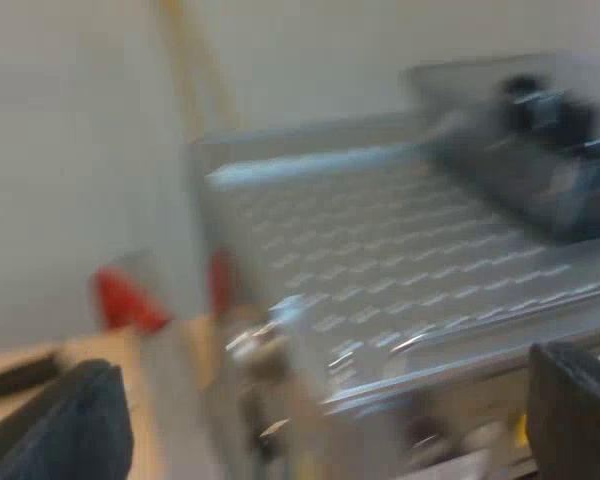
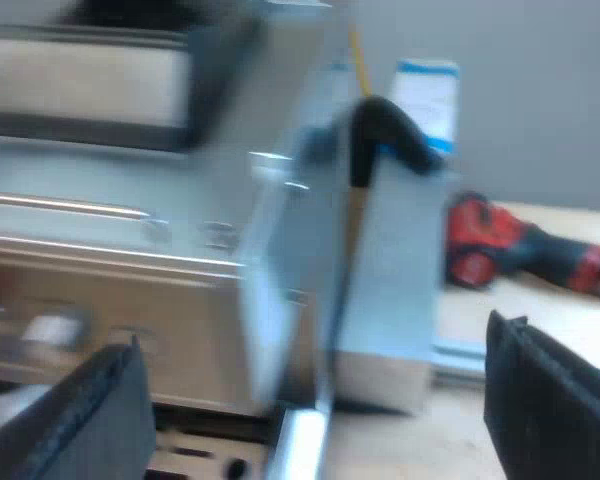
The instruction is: Place mug into machine
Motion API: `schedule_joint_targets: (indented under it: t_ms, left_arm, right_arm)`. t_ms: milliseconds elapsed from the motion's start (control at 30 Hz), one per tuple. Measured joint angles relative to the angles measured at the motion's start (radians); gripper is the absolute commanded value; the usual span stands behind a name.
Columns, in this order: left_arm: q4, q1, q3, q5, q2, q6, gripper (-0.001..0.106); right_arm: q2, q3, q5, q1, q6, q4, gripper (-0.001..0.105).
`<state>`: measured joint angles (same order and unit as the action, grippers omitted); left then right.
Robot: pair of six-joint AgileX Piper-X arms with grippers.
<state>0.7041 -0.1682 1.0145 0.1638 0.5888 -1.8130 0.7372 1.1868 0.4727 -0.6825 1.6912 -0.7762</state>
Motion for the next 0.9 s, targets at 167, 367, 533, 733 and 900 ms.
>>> schedule_joint_targets:
  t_ms: [167, 367, 533, 733, 900]
  left_arm:
    - [0.108, 0.138, 0.004, 0.0, 0.0, 0.075, 0.081]
    - [0.168, 0.179, 0.003, -0.023, 0.0, 0.1, 0.081]
    - [0.176, 0.179, 0.003, -0.041, -0.013, 0.101, 0.081]
    - [0.23, 0.179, 0.003, -0.099, -0.107, 0.116, 0.081]
    - [0.254, 0.179, 0.003, -0.105, -0.235, 0.121, 0.081]
  right_arm:
    - [-0.017, 0.0, -0.144, 0.242, 0.042, -0.106, 0.07]
    - [-0.017, 0.0, -0.226, 0.371, 0.086, -0.128, 0.07]
    - [-0.022, 0.0, -0.444, 0.694, 0.118, -0.133, 0.07]
    - [-0.118, 0.0, -0.473, 0.743, 0.12, -0.14, 0.07]
    - [-0.258, 0.0, -0.473, 0.743, 0.128, -0.155, 0.07]
